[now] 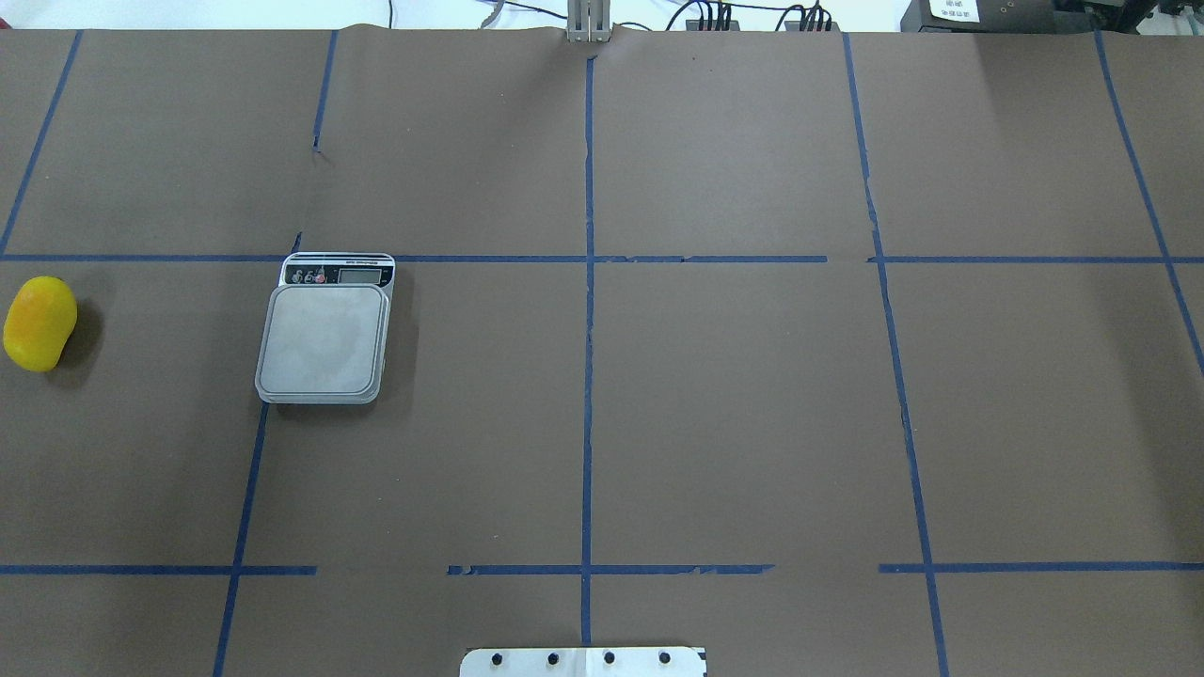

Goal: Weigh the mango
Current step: 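Lower the left gripper toward the yellow mango at the table edge, then close the left gripper around the yellow mango, then lift the mango and carry it with the left gripper over the scale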

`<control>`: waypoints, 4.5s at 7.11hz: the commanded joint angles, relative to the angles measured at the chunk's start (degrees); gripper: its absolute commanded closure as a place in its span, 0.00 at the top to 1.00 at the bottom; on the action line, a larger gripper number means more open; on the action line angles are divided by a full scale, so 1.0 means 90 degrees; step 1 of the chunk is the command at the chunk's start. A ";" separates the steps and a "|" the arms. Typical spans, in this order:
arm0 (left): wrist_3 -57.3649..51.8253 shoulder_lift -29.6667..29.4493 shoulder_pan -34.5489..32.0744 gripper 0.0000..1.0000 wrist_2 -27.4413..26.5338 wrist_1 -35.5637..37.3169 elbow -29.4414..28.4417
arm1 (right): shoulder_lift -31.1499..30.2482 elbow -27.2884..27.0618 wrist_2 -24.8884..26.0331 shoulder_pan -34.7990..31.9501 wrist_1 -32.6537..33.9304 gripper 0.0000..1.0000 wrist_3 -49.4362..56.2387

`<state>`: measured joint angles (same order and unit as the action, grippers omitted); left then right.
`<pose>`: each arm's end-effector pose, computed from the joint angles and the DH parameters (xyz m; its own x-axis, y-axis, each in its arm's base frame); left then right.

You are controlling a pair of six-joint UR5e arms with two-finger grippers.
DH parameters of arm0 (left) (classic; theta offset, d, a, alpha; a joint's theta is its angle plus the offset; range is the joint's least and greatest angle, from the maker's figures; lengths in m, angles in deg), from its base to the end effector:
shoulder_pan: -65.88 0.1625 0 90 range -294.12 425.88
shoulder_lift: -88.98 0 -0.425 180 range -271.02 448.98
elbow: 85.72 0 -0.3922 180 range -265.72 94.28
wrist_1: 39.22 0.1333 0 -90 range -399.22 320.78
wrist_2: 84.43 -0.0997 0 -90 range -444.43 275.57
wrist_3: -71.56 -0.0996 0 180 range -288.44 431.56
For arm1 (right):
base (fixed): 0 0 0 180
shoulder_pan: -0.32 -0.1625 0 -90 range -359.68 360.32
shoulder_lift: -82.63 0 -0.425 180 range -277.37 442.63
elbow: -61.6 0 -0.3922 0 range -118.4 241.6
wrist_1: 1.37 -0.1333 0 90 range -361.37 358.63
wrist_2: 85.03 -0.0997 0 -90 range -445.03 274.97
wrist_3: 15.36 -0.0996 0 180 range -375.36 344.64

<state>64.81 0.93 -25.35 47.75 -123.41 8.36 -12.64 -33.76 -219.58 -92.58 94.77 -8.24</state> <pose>-0.0765 -0.4707 0.6527 0.7373 0.0587 -0.6730 -0.0657 0.9977 0.0150 0.0859 -0.4410 0.6662 0.7088 -0.0140 0.7053 0.0378 0.9991 -0.0181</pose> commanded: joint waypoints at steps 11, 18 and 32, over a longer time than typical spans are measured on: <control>0.4012 -0.0051 0.2705 1.00 -0.0009 -0.4102 -0.0931 | 0.0000 0.0000 0.0000 0.0000 0.0001 1.00 0.0000; 0.3954 -0.0432 0.3077 0.02 -0.0331 -0.4064 -0.1324 | 0.0000 0.0000 0.0000 0.0000 0.0001 1.00 0.0000; 0.7772 -0.2581 0.4864 0.66 -0.0565 -0.2159 -0.0004 | 0.0000 0.0000 0.0000 0.0000 0.0001 1.00 0.0000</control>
<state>135.10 -22.27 18.22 43.66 -142.74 8.69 -12.64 -33.76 -219.59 -92.58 94.78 -8.24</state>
